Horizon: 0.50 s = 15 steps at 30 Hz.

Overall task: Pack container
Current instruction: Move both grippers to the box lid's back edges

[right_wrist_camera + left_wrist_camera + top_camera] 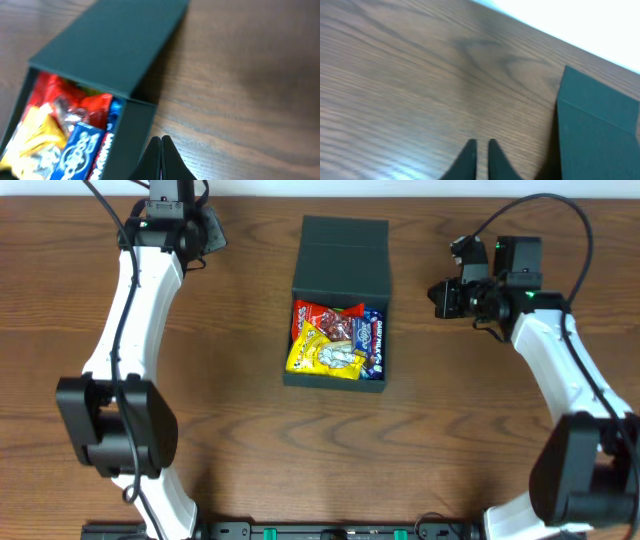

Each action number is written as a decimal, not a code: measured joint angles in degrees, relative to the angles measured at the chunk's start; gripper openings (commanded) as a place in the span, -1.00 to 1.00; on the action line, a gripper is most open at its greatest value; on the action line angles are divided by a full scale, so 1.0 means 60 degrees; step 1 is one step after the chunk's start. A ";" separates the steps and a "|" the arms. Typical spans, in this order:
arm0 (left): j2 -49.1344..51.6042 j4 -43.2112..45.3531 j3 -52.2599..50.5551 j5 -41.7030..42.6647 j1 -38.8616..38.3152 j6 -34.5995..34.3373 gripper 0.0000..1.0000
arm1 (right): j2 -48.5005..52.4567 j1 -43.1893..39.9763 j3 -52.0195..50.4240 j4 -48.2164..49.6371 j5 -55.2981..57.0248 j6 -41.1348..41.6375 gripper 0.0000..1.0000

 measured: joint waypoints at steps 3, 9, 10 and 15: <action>0.0801 0.0401 0.0000 0.0936 0.0040 -0.0007 -0.88 | 0.0572 0.0000 0.0000 0.0066 0.0222 0.0965 -0.97; 0.2098 0.1151 0.0000 0.3053 0.0026 -0.0080 -0.89 | 0.1504 0.0000 0.0000 0.0739 0.0350 0.1821 -0.98; 0.2328 0.1348 0.0000 0.3399 0.0018 -0.0233 -0.89 | 0.1708 0.0000 0.0000 0.0969 0.0346 0.2025 -0.97; 0.3264 0.2182 0.0000 0.4750 0.0007 -0.1180 -0.89 | 0.2871 0.0000 -0.0007 0.2696 -0.0466 0.2994 -0.98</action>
